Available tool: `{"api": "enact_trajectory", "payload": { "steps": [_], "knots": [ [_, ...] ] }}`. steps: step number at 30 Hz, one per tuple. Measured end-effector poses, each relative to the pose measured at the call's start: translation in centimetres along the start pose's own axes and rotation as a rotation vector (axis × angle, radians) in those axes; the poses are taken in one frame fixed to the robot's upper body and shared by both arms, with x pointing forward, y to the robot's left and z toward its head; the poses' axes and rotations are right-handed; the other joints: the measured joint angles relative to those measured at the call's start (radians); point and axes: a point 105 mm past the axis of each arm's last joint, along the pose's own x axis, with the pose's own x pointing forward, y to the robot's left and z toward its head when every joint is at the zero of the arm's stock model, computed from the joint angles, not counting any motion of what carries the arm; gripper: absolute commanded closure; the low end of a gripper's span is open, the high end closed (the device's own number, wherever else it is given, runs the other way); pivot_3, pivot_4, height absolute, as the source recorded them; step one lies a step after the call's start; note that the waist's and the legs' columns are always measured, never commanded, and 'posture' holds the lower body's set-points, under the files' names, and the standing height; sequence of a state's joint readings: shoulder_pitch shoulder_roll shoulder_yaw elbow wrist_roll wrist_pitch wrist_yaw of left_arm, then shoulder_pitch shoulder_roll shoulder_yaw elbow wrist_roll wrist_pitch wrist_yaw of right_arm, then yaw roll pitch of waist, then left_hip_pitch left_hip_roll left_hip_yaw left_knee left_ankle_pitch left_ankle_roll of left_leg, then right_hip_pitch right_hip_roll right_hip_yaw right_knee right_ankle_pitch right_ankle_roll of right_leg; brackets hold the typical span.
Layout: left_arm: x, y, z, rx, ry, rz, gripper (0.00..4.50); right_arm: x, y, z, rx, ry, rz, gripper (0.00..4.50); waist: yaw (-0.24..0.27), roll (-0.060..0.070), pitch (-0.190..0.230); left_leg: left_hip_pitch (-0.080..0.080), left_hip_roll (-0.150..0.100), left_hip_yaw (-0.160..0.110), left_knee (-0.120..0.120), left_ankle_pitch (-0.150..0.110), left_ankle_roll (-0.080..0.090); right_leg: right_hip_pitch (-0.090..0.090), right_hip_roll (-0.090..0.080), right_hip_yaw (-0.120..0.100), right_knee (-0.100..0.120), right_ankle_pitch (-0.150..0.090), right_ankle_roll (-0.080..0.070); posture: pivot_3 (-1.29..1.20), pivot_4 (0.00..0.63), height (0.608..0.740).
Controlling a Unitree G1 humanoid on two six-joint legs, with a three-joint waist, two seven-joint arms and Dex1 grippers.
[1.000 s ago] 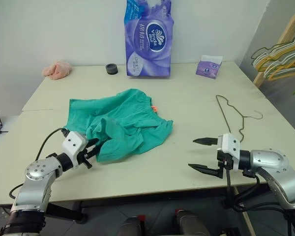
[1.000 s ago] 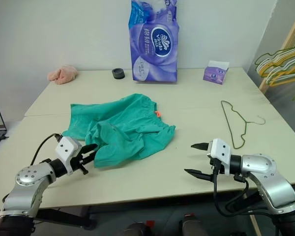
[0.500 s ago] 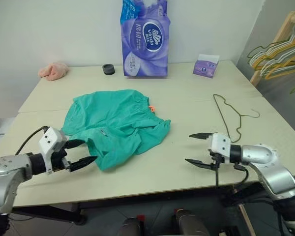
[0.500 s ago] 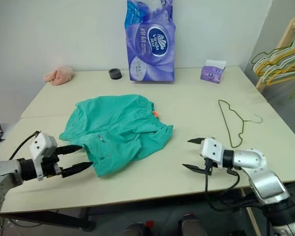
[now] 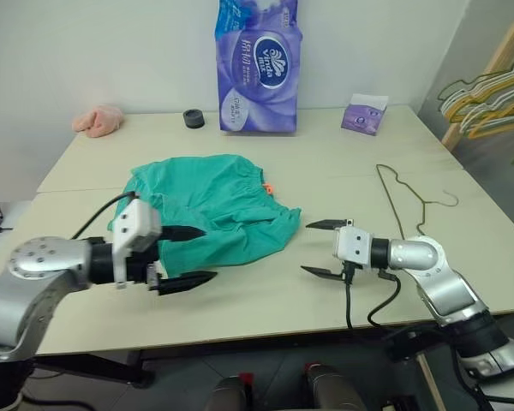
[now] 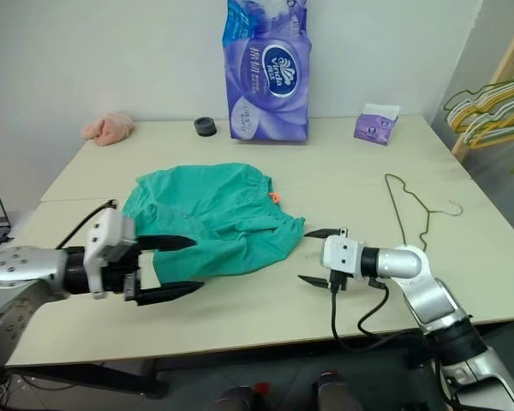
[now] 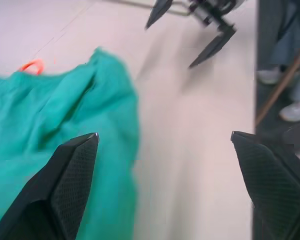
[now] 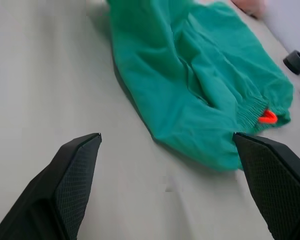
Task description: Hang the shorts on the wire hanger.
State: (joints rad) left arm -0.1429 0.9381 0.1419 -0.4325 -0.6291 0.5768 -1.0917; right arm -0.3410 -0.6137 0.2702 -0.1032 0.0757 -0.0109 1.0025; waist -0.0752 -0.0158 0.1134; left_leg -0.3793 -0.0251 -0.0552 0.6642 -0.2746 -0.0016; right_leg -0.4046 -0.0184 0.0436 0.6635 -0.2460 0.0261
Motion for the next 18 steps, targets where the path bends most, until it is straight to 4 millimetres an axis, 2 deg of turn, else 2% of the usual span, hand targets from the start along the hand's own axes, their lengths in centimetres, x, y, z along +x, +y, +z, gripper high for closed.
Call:
{"api": "enact_trajectory", "payload": {
  "steps": [4, 7, 9, 13, 18],
  "knots": [
    [3.3, 0.2, -1.1, 0.046, 0.059, -0.009, 0.01, -0.7, 1.2, 0.6, 0.049, -0.008, 0.045, 0.0, -0.004, 0.0, 0.0, 0.001, 0.0, 0.001, 0.0, 0.0, 0.0, 0.0, 0.002, 0.0, 0.001, 0.0, 0.0, -0.13, 0.105, 0.74],
    [4.4, 1.8, -3.1, 0.099, 0.14, 0.051, 0.01, -1.0, 1.9, 0.9, 0.079, -0.009, 0.062, 0.0, -0.01, 0.001, 0.001, 0.001, 0.001, 0.001, 0.0, 0.0, 0.0, 0.0, 0.003, 0.0, 0.0, 0.0, 0.0, -0.15, 0.108, 0.74],
    [4.9, 3.4, -3.6, 0.165, 0.156, 0.119, 0.01, -1.2, 2.3, 1.0, 0.103, -0.011, 0.068, 0.0, -0.01, 0.0, 0.001, 0.001, 0.001, 0.001, -0.001, 0.0, 0.0, 0.0, 0.003, 0.0, 0.0, 0.0, 0.0, -0.16, 0.108, 0.74],
    [5.5, 7.0, -1.9, 0.298, 0.091, 0.266, 0.01, -1.3, 2.7, 1.8, 0.1, -0.024, 0.076, 0.0, -0.009, 0.0, 0.002, 0.0, 0.001, 0.001, 0.0, 0.0, 0.0, 0.0, 0.003, 0.0, 0.0, 0.0, 0.0, -0.16, 0.107, 0.74],
    [4.6, 8.8, -1.7, 0.358, 0.106, 0.312, 0.01, -1.3, 3.1, 1.8, 0.121, -0.014, 0.082, 0.0, -0.016, 0.0, 0.002, 0.0, 0.001, 0.001, 0.0, 0.0, 0.0, -0.001, 0.003, 0.0, 0.0, 0.0, 0.0, -0.17, 0.105, 0.74]
  ]
}}
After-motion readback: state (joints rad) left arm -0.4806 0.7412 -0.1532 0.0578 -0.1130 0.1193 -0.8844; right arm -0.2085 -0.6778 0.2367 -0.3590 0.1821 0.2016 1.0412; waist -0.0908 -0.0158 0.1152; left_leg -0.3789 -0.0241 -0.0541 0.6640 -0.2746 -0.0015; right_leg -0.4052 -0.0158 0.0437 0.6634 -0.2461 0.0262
